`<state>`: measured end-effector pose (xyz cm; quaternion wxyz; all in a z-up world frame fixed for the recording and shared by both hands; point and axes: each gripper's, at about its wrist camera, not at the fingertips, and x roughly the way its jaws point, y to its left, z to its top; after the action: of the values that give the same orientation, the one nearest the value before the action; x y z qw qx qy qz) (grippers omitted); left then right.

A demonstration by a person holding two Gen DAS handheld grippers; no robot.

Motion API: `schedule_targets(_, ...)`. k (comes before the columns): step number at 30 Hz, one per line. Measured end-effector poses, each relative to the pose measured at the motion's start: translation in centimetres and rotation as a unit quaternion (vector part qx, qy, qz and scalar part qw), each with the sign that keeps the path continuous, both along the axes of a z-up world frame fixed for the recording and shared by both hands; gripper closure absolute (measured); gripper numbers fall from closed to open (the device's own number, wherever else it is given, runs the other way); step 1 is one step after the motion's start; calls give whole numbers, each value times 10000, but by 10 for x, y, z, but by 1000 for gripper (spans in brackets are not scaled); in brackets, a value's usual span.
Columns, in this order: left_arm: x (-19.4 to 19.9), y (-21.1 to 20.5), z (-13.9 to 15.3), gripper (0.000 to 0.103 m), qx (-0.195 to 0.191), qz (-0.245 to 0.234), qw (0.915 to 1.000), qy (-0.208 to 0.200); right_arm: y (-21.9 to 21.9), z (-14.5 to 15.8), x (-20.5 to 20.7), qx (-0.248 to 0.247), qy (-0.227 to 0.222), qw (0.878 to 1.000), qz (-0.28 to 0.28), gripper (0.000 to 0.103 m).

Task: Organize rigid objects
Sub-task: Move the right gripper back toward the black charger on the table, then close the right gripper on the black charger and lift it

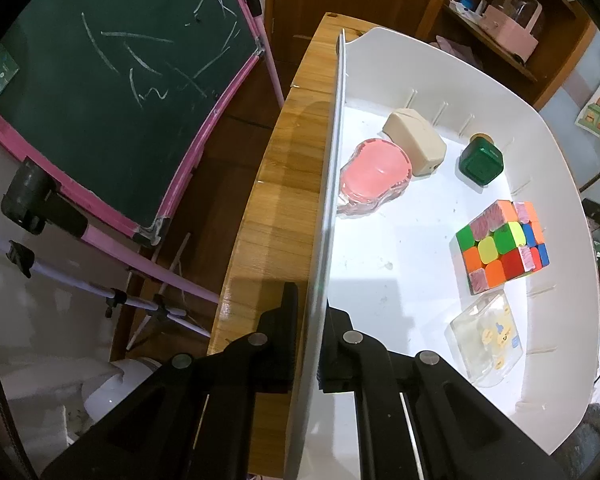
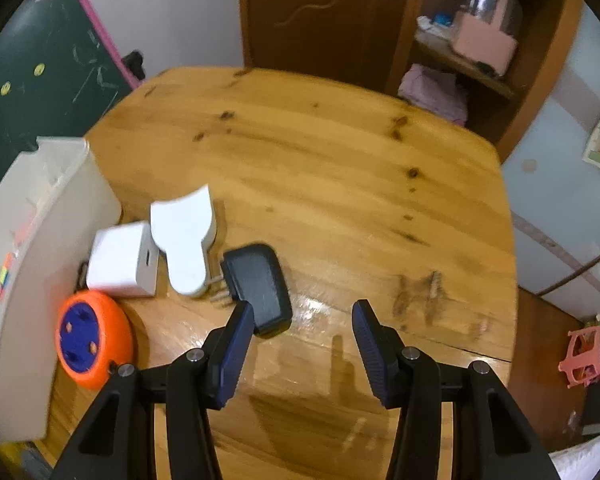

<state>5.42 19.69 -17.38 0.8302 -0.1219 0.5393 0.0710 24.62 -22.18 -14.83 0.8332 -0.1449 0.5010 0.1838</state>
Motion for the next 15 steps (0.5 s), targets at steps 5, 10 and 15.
schedule_targets(5,1,0,0,93,17,-6,10000,12,6,-18,1,0,132,9996,240,51)
schedule_targets(10,1,-1,0,93,26,-12,10000,13,14,-29,4,-24,229,9990,381,51)
schedule_targets(15,1,0,0,93,31,-16,10000,11,16,-33,8,93,240,9989,400,51)
